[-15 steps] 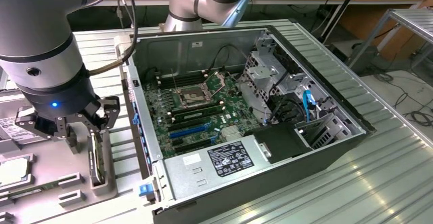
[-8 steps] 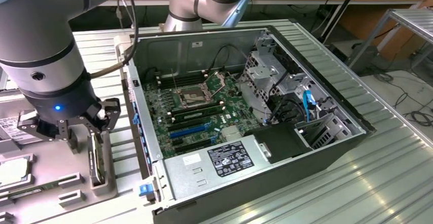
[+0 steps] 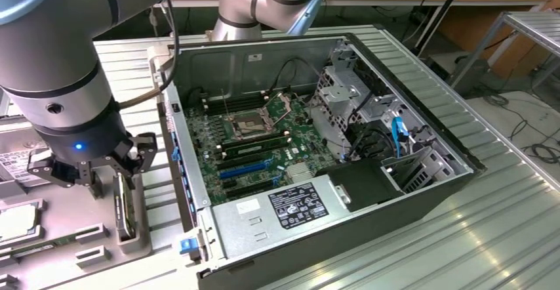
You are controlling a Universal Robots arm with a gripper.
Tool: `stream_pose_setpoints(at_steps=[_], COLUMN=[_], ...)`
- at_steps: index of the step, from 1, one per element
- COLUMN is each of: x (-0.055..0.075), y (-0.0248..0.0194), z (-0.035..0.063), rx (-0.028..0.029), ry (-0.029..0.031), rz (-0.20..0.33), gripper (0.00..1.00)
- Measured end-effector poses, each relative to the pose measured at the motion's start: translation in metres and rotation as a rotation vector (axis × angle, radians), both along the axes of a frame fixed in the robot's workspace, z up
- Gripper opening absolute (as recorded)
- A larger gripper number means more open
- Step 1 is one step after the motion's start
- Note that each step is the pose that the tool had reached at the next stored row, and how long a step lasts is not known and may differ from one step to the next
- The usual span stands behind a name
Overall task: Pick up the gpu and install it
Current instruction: 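Pick up the gpu and move the gpu toward the slot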
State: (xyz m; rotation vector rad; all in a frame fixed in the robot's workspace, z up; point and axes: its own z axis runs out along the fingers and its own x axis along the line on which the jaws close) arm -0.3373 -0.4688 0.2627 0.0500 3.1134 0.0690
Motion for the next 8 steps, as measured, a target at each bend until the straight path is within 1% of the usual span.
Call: stream_pose_setpoints(at_steps=[8], x=[0.0000], y=[0.0000], z=[-0.0107], rx=[-0.0001], ry=[0.0001], rz=[0.004], gripper=[0.48])
